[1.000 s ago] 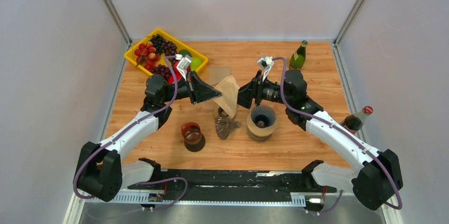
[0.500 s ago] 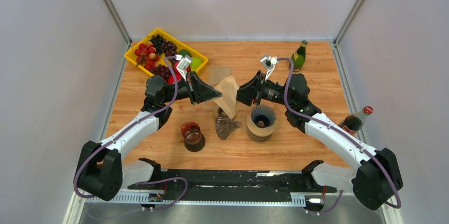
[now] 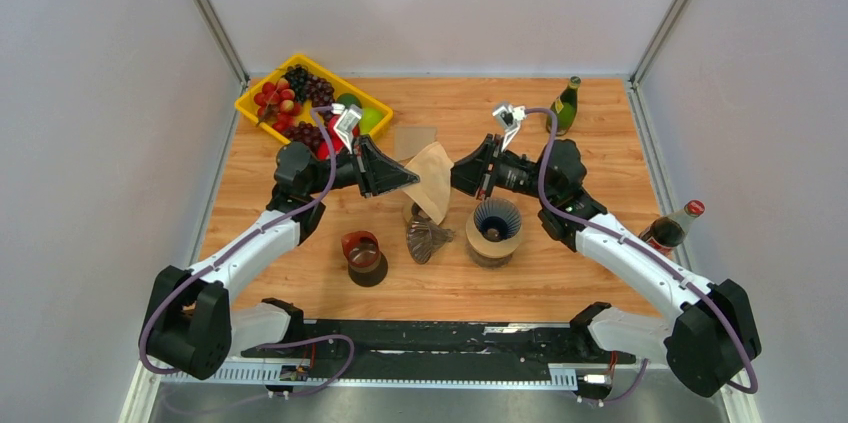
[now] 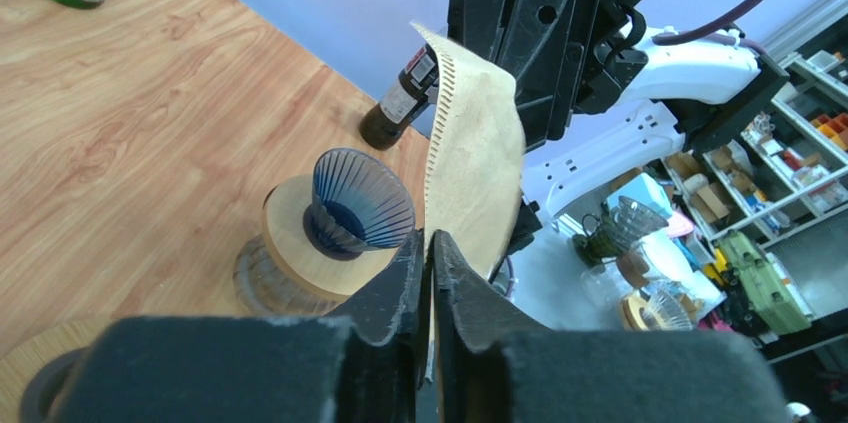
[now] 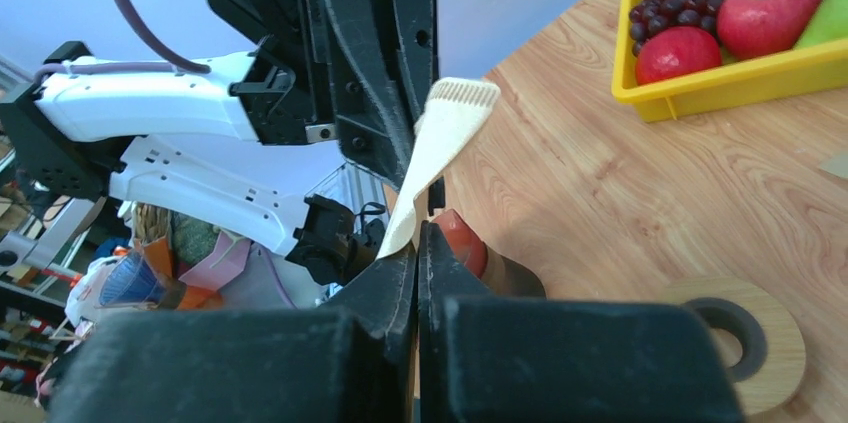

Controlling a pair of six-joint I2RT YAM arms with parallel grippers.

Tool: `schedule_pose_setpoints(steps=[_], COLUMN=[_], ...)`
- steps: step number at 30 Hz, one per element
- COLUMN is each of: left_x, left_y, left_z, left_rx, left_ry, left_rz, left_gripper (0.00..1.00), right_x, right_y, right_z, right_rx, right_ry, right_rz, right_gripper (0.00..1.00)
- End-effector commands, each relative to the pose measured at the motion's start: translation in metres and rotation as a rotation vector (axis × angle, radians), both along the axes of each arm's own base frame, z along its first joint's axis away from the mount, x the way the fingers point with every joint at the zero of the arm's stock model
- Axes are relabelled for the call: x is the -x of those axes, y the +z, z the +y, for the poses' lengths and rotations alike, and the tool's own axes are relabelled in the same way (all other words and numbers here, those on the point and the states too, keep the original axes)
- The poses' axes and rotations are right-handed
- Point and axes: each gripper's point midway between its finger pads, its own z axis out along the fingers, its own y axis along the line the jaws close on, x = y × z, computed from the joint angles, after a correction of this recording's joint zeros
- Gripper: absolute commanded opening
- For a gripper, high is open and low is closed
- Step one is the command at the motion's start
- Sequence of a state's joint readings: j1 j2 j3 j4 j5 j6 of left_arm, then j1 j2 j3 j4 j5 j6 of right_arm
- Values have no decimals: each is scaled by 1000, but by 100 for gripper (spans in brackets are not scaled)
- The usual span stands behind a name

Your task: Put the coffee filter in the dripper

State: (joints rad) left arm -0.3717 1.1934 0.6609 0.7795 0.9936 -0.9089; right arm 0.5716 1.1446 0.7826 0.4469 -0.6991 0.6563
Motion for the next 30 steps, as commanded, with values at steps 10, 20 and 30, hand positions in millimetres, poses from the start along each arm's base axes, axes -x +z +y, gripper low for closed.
schedule_pose_setpoints(steps=[10,20,30], left_x=[-30,-46,-61], left_y=[-25,-29,-37], left_z=[16,20,-6], left_rx=[-256,-533,-581], left_ry=[250,496,567], left_rz=[7,-102,-111], left_gripper=[99,100,100], right_x=[-50,-93,-94], right_y=[-23,-60,-62], right_z=[-16,-27,-11], right_rx=[169,424,409], right_ry=[-280,-701,-709], right_rz=[76,298,382], right_gripper=[0,0,0])
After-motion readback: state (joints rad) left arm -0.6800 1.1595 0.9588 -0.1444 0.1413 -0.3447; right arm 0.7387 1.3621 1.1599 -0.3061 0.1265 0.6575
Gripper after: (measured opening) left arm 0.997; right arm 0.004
